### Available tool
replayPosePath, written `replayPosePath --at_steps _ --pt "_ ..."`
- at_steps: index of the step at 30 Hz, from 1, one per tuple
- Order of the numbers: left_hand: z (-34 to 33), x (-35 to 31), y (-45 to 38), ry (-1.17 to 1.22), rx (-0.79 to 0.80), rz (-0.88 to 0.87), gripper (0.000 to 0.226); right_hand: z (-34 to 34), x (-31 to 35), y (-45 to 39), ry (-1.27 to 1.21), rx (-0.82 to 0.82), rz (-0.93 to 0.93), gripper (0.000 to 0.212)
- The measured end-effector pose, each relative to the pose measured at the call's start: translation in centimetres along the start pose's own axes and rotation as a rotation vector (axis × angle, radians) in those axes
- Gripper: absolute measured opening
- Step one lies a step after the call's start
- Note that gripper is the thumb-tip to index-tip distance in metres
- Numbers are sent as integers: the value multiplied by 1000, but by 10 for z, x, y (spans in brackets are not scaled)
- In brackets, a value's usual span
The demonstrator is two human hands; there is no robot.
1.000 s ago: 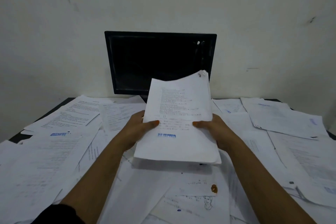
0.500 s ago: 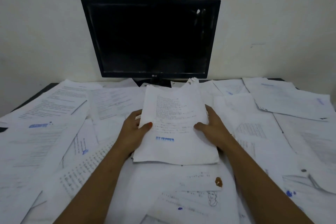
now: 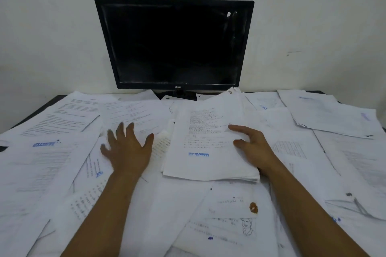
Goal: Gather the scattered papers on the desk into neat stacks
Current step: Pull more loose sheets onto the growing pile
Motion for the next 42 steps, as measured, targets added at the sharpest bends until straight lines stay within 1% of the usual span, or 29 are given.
replayPosePath --at_steps 1,2,3,4,5,7,9,11,12,13,15,16,18,21,23,25,27,33,36,42 --pt "-5 2 -1 -115 135 72 81 1 1 -1 -8 -8 1 44" --pt "-10 4 1 -199 247 104 87 1 2 -1 -13 -16 -1 44" --pt "-15 3 1 -242 303 87 89 3 3 -1 -9 -31 3 44" --pt "-17 1 -1 -255 319 42 89 4 5 -2 2 -40 12 44" --pt "-12 -2 -1 -229 295 -17 88 2 10 -4 29 -40 30 44" --pt "-4 0 0 -97 233 -105 81 -8 12 -3 79 -11 83 42" --pt "0 -18 12 52 191 -183 67 -3 10 0 76 -60 127 43" --pt "2 -24 13 110 105 -176 49 -2 11 -11 120 -103 216 46" --pt "6 -14 12 106 61 -149 42 -17 14 -17 120 -55 235 46" --pt "7 -11 11 97 33 -149 37 -28 16 -20 180 18 253 45" --pt "-4 -20 8 190 6 -205 32 -23 7 -26 288 28 275 41" --pt "-6 -19 7 201 -12 -216 31 -27 0 -28 294 26 259 39" --pt "-8 -11 3 239 -1 -203 27 -31 -7 -28 249 26 207 37" --pt "-9 -11 -8 265 27 -243 25 -25 -4 -27 170 -35 143 38" --pt "-14 -11 -7 235 71 -276 25 -20 -7 -21 138 -48 130 39" --pt "-13 -10 -10 224 95 -293 19 -21 -6 -19 139 -41 142 41" --pt "-10 -8 -10 266 90 -295 11 -23 -2 -17 138 -45 143 43" --pt "-1 -5 -9 344 -28 -191 15 -9 -2 -12 14 -119 75 42" --pt "4 2 -13 368 -53 -101 16 -4 -2 -9 -27 -137 49 41" --pt "20 2 -24 305 -63 95 20 -2 2 -9 -177 -165 -4 40"
Point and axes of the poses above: each hand's wrist, its own y-axis away from the middle knuckle, its own z-axis out of the back of the hand, x = y × z, the point moved 3 cm from there along -y, towards the middle knuckle, and after that the axes turned 5 degrees about z, right-handed, at the moved point
